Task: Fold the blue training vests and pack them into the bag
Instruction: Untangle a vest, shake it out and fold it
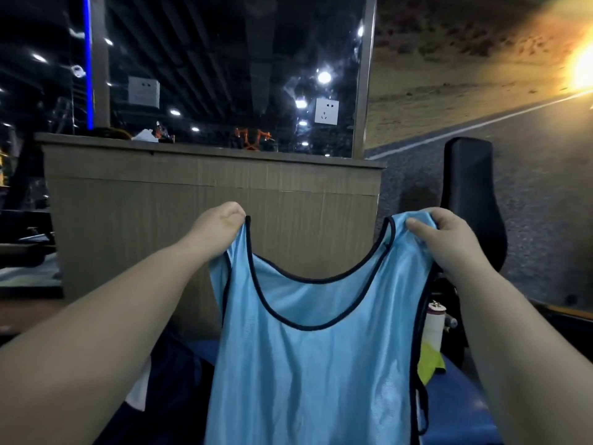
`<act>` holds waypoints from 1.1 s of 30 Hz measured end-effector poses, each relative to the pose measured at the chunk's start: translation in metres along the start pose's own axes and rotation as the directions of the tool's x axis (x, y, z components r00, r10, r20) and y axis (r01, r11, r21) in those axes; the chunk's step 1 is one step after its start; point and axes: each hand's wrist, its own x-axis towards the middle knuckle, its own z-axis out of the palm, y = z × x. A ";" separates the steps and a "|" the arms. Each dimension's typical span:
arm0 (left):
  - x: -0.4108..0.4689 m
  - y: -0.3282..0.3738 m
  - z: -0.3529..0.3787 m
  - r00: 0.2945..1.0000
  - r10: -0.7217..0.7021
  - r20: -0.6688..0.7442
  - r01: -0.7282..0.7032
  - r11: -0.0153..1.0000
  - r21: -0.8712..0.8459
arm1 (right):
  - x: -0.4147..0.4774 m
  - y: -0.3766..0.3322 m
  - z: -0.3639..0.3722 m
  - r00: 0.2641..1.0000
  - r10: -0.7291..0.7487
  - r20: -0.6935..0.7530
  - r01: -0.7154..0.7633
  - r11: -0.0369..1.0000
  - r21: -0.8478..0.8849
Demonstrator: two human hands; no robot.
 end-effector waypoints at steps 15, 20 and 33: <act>0.004 -0.031 0.003 0.983 -0.033 0.182 -0.004 0.980 0.198 | 0.005 0.034 0.010 0.992 0.097 0.086 -0.058 0.928 -0.369; -0.001 -0.028 0.010 0.980 -0.035 0.198 0.016 0.995 0.097 | -0.003 0.030 0.028 0.987 0.025 0.160 0.027 0.950 -0.312; -0.003 -0.034 0.012 0.968 -0.130 0.213 0.110 0.989 0.103 | -0.008 0.021 0.048 0.856 0.186 0.482 0.211 0.726 -0.654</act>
